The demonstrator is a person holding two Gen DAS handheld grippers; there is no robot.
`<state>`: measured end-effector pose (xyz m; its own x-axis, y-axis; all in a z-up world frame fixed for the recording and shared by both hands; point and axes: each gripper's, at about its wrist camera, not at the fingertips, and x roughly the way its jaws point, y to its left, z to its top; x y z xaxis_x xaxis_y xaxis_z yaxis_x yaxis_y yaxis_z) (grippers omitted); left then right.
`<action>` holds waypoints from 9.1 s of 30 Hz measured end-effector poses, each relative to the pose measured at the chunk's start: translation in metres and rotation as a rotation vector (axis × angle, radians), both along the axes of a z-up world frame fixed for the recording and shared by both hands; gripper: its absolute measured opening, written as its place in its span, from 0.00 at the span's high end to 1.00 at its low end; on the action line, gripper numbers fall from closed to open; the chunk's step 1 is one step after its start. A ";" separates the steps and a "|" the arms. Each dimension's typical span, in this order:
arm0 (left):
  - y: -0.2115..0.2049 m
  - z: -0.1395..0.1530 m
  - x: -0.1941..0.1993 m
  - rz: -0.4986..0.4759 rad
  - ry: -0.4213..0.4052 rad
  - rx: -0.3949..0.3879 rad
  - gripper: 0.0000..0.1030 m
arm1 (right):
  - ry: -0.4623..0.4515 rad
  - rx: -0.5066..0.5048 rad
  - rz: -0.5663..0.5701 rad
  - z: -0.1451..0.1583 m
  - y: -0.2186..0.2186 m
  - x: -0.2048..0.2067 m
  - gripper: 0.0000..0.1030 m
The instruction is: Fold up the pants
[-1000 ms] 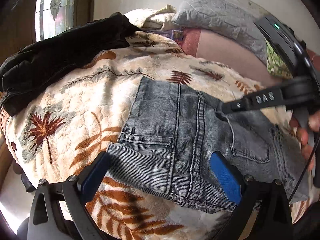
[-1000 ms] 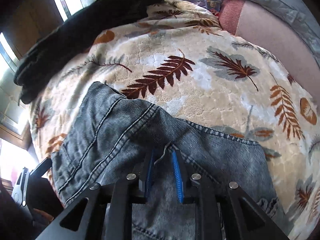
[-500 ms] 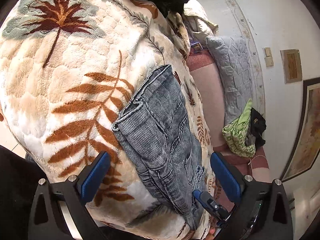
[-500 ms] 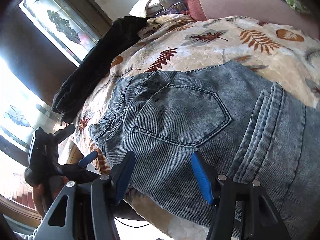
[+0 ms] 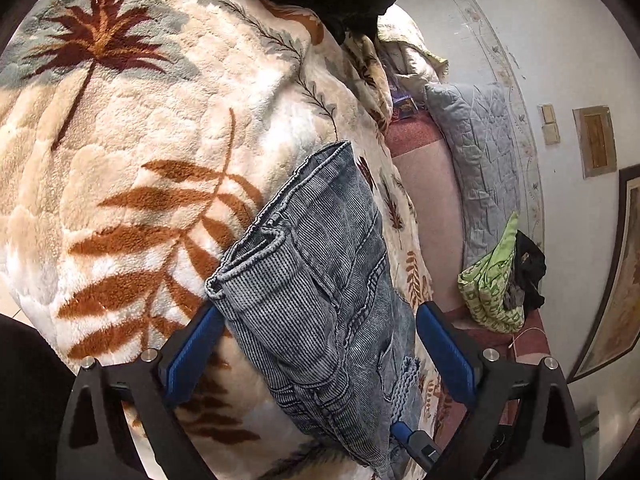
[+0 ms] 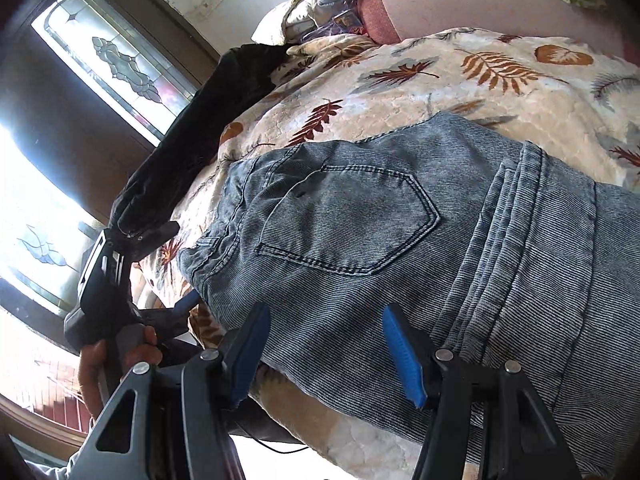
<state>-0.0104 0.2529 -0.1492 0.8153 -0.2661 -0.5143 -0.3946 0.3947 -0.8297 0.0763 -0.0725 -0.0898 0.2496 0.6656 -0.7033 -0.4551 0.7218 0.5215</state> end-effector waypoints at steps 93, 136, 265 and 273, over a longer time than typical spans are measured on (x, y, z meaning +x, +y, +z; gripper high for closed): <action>-0.273 0.041 0.058 -0.686 0.077 0.810 0.27 | 0.120 0.067 -0.168 0.081 -0.127 0.126 0.26; -0.255 0.038 0.079 -0.668 0.122 0.735 0.23 | 0.251 0.067 -0.292 0.001 -0.127 0.144 0.58; -0.171 0.076 0.175 -0.599 0.114 0.758 0.37 | 0.014 -0.244 -0.236 0.007 -0.102 0.142 0.66; -0.208 0.074 0.132 -0.614 0.127 1.106 0.25 | -0.162 -0.340 -0.231 0.023 -0.080 0.077 0.49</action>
